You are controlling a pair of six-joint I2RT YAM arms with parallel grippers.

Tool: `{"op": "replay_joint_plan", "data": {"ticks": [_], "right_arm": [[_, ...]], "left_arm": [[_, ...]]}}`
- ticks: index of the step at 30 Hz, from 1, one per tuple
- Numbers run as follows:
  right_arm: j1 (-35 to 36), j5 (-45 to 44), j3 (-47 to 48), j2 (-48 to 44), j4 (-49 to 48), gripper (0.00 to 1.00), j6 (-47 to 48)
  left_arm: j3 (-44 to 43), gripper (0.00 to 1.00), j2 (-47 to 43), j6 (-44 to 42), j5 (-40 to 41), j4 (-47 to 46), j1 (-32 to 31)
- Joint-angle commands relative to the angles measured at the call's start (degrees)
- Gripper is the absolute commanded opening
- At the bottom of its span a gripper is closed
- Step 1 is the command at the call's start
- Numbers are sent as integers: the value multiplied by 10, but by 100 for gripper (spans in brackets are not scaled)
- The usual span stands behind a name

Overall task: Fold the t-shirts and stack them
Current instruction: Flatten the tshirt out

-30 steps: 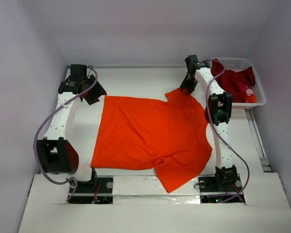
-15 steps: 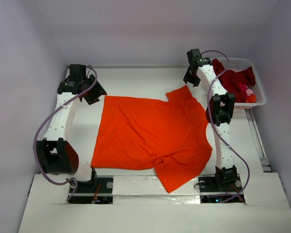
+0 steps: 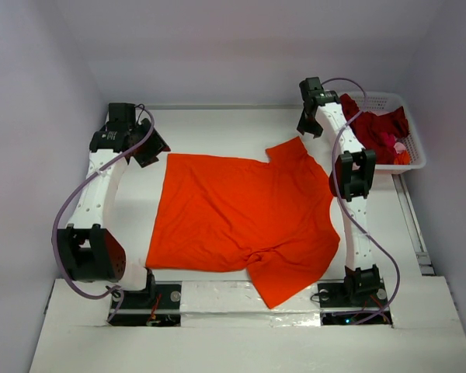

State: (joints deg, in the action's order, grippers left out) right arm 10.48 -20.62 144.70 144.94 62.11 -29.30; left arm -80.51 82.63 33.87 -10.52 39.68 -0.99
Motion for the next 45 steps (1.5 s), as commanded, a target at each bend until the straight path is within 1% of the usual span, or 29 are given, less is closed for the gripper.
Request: {"op": "replay_joint_plan", "data": {"ticks": [1,11,19,22,27,32,41,42,44,45], "right_arm": [[2,9,27,5,25,48,11],[7,47,15,4,37,48,6],[12,102,-5,2,40,45,-13],[12,108,-13,2,47,44,-19],[12,108,11,27,83,44,-21],[17,131,-8,31,78,43,-30],[17,144,19,47,81,43,-29],[17,143,18,47,81,40,-29],[17,144,18,47,80,27,-29],[17,144,19,47,80,18,-29]], "left_arm": [[-7,46,-25,-8,-6,-3,4],[1,46,-32,-9,-12,-5,9],[3,46,-34,-10,-15,-4,9],[2,46,-35,-12,-15,-2,9],[6,46,-36,-12,-19,-4,14],[6,46,-39,-10,-21,-6,14],[11,46,-41,-13,-26,-6,20],[12,46,-42,-13,-26,-6,20],[12,46,-42,-13,-27,-6,20],[12,46,-43,-13,-27,-6,20]]}}
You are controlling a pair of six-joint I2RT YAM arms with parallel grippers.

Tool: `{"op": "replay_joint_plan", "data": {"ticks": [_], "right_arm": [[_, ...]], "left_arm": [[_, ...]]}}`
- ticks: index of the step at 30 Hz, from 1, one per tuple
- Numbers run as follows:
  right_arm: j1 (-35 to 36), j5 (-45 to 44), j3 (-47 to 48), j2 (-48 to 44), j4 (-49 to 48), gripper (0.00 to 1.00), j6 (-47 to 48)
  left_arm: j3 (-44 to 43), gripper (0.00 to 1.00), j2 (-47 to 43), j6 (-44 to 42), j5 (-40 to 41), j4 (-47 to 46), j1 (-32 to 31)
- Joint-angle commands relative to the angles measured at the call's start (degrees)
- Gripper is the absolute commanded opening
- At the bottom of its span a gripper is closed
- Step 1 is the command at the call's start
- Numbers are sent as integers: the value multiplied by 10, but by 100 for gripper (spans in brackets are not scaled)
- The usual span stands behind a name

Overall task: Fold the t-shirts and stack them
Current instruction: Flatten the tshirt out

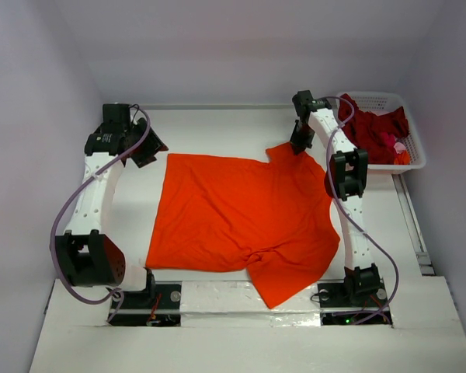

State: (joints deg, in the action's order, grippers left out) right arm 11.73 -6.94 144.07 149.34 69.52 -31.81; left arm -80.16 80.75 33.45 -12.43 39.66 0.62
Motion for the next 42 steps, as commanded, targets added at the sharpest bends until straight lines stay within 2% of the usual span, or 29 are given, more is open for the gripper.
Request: {"op": "replay_joint_plan", "data": {"ticks": [1,2,15,22,29,33,36,42], "right_arm": [[5,6,24,3,6,2,-4],[5,6,23,2,5,0,-4],[5,2,-14,-35,-17,0,-4],[5,17,-38,-70,-30,0,-2],[5,25,-59,-83,-39,0,3],[5,26,-63,-90,-40,0,8],[5,29,-64,-92,-41,0,11],[5,32,-69,-92,-47,0,17]], "left_arm": [[10,46,-25,-8,-7,-5,3],[11,46,-26,-8,-6,-5,3],[38,42,-32,-15,6,-8,9],[89,38,-26,-14,20,-31,9],[99,39,32,8,28,-91,9],[110,47,66,21,51,-135,14],[107,48,106,34,78,-172,14],[-9,47,226,50,152,-182,14]]}}
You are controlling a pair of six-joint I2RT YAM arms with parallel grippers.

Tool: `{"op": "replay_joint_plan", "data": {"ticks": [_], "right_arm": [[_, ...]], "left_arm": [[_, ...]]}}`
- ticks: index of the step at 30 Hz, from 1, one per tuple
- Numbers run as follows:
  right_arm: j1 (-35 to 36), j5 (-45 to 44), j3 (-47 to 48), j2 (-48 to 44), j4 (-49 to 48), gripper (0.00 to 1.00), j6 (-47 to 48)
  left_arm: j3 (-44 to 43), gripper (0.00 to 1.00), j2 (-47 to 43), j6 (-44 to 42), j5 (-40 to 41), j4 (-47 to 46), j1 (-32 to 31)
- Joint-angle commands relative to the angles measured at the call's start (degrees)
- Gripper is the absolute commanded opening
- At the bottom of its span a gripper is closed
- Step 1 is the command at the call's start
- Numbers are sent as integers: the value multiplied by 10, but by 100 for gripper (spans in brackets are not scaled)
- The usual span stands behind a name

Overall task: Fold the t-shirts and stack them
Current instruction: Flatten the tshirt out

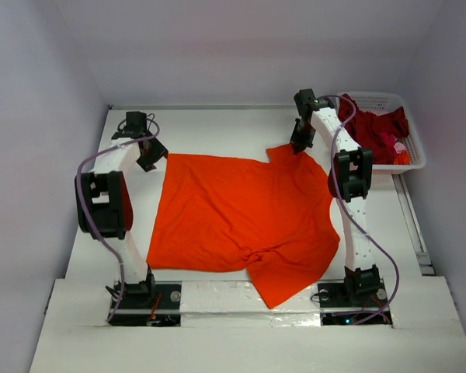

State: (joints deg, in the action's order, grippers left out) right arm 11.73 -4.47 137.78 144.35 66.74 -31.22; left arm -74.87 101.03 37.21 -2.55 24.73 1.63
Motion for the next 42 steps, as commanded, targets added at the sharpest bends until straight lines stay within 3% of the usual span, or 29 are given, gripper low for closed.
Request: {"op": "replay_joint_plan", "data": {"ticks": [1,13,20,33,39,41,42], "right_arm": [[5,8,-6,-43,-21,0,11],[5,15,-3,-36,-24,0,7],[5,22,9,-29,-21,0,4],[5,21,7,-30,-22,0,4],[5,23,9,-29,-23,0,3],[5,23,10,-29,-23,0,3],[5,23,12,-29,-23,0,3]], "left_arm": [[-95,47,53,12,60,-30,4],[-205,42,200,9,35,-41,4],[-187,41,202,-5,28,-49,9],[-192,39,227,-6,-76,-38,9],[-195,38,238,-14,-86,-27,9],[-196,35,239,-14,-83,-21,9],[-197,25,239,-14,-81,-20,9]]}}
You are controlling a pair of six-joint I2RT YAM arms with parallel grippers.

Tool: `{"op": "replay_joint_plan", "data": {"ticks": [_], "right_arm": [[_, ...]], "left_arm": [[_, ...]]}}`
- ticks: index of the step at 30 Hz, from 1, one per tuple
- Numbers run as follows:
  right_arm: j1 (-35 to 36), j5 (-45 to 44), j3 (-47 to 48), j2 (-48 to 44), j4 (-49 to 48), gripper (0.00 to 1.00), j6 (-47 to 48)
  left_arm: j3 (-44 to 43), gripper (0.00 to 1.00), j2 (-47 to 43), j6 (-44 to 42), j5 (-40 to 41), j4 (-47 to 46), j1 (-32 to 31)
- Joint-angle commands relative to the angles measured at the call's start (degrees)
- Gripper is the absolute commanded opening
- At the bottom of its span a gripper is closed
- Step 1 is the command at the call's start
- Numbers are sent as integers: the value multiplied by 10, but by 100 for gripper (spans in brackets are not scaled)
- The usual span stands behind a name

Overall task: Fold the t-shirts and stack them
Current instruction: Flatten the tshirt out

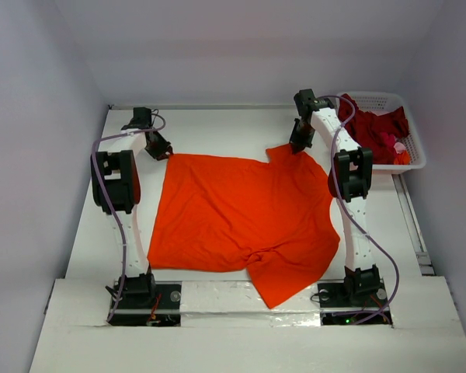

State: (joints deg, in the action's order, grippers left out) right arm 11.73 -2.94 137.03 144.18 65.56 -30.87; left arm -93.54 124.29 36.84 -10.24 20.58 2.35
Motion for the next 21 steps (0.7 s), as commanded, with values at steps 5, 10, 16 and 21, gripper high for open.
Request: {"op": "replay_joint_plan", "data": {"ticks": [5,10,16,21], "right_arm": [[5,9,18,-25,-11,0,-2],[5,12,16,-27,-11,0,-3],[18,5,-39,-71,-25,0,-6],[36,11,-160,-148,-68,0,-8]], "left_arm": [[-23,0,11,-8,7,42,7],[-25,0,2,-10,12,58,7],[1,0,-40,-13,28,82,7],[30,0,-70,-28,63,103,7]]}}
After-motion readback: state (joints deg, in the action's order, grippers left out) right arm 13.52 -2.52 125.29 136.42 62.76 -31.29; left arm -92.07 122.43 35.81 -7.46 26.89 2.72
